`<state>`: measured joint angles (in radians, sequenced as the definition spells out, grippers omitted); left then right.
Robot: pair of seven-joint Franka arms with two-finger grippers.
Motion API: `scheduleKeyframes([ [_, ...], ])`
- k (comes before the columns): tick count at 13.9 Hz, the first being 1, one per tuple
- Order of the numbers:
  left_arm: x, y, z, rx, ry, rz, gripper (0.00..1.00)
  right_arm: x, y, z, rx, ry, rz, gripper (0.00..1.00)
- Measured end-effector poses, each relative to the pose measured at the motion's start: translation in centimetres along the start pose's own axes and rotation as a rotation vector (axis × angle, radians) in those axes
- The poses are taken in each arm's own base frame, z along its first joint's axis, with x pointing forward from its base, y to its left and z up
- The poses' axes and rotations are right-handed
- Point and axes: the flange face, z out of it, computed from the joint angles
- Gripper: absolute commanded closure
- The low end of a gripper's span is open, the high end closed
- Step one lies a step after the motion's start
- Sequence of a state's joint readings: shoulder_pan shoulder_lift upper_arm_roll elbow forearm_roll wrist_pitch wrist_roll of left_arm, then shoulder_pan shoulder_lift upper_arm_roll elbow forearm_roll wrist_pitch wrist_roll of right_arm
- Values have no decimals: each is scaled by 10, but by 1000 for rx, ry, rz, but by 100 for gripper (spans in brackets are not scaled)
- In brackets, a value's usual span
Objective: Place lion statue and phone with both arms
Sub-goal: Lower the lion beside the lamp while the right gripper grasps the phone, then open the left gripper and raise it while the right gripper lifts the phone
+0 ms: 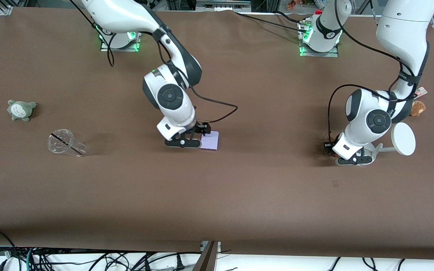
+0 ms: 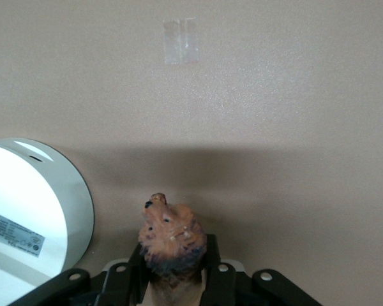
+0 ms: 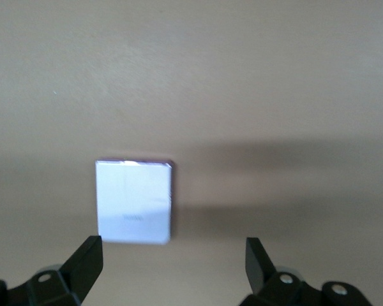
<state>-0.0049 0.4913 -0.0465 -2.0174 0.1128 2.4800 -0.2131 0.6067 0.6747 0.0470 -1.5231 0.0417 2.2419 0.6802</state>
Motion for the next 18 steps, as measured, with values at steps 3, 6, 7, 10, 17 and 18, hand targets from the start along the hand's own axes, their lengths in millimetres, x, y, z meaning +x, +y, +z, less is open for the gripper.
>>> scheduleKeyframes([
  [3,0,0,0,0,0,0,0,0,-17,33,17,16,1,1],
  [6,5,-1,-5,-1,10,-5,0,-1,-40,58,24,18,-21,1],
  [7,8,0,-11,1,6,-5,0,-3,-47,66,25,18,-28,1],
  [10,19,5,-49,-4,-63,-25,0,-6,-55,82,18,16,-39,1],
  [17,40,-4,-237,-15,-105,-65,0,7,-45,77,1,27,-22,1],
  [18,38,-12,-260,-16,-80,-77,0,9,-43,76,-5,25,-19,1],
])
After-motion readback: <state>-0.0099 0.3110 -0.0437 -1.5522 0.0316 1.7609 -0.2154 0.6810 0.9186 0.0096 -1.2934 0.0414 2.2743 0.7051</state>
